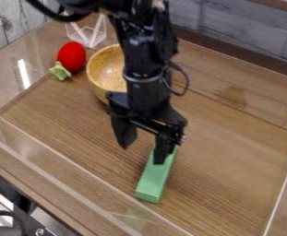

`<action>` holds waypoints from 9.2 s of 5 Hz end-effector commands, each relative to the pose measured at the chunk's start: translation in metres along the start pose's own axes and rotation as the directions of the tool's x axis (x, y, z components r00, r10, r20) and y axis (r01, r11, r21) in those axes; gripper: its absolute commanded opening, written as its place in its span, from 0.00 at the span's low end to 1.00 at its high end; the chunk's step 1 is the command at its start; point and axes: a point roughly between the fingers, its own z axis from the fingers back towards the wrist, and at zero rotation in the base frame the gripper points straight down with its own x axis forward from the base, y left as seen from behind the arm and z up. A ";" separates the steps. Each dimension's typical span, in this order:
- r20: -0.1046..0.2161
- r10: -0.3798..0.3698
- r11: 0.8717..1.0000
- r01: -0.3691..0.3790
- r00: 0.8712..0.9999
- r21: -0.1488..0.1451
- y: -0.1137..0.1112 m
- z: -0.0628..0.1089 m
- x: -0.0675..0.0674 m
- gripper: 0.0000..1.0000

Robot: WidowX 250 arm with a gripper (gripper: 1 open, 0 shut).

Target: Put the green stick in the brown bowl

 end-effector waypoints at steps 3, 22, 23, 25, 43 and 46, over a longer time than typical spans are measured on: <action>0.085 -0.018 0.999 0.021 0.996 -0.039 -0.026 -0.005 0.009 1.00; 0.194 0.433 0.897 -0.400 0.880 -0.187 0.084 0.069 0.091 0.00; 0.197 0.420 0.904 -0.387 0.886 -0.183 0.077 0.063 0.102 0.00; 0.201 0.433 0.898 -0.403 0.878 -0.174 0.088 0.073 0.109 0.00; 0.166 0.907 0.420 -0.862 0.387 -0.284 0.177 0.115 0.116 0.00; 0.156 0.945 0.322 -0.899 0.287 -0.298 0.192 0.116 0.134 0.00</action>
